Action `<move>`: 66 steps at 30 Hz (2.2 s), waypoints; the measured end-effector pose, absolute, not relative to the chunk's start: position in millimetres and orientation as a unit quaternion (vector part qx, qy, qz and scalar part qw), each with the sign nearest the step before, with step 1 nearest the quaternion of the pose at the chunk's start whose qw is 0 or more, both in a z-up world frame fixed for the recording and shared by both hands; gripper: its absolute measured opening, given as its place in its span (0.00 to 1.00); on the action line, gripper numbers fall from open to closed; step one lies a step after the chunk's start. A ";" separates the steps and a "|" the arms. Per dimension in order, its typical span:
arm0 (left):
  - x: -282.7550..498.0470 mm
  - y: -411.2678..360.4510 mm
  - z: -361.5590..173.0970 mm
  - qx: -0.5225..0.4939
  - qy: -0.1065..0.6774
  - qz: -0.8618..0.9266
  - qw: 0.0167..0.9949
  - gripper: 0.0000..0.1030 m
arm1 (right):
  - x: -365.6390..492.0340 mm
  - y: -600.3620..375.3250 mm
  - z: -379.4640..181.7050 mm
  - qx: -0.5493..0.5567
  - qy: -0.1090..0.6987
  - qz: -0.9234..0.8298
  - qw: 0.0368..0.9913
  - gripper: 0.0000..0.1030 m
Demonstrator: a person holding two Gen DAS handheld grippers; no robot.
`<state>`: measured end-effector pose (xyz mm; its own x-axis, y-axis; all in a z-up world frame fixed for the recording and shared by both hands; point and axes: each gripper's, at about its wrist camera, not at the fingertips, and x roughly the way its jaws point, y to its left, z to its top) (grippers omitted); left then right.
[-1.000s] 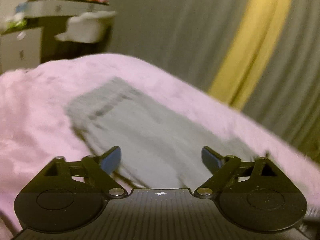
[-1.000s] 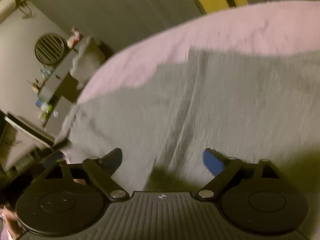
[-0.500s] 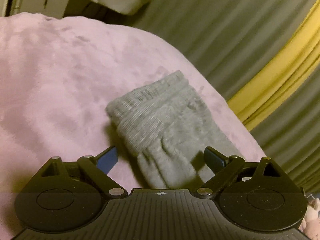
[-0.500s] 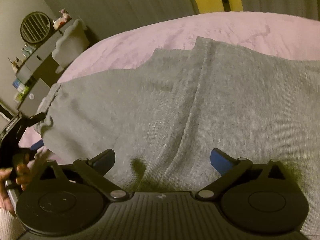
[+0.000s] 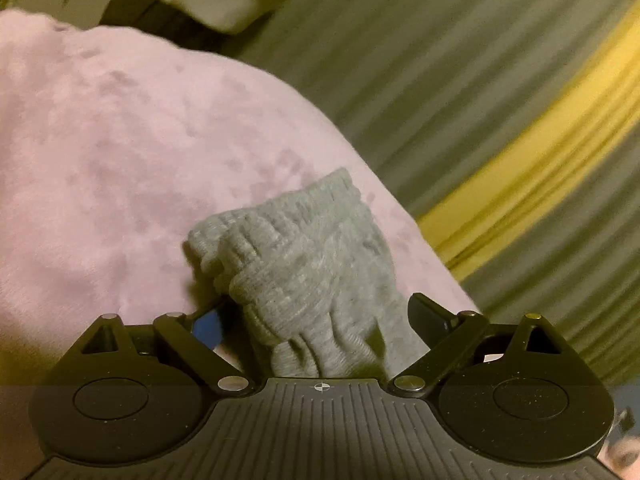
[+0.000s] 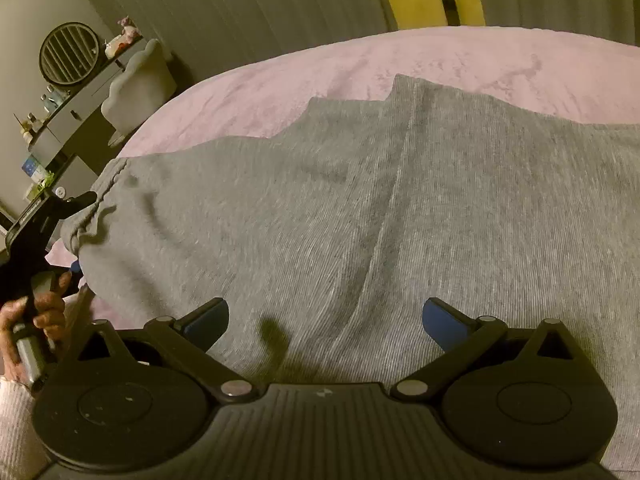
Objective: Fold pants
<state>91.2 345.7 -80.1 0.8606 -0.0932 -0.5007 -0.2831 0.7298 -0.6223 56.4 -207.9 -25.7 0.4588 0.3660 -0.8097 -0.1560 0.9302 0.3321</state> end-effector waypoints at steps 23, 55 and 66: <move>125.1 342.6 -80.5 -0.307 0.295 0.090 0.901 0.84 | 56.6 -191.0 -29.1 0.042 0.496 0.149 0.855 1.00; 116.2 327.4 -41.7 -0.299 0.271 0.090 0.911 0.45 | 50.5 -224.1 9.2 0.101 0.468 0.102 0.872 1.00; 111.9 160.5 91.5 -0.165 0.172 -0.065 0.969 0.44 | 40.4 -283.5 56.6 0.156 0.396 0.066 0.902 1.00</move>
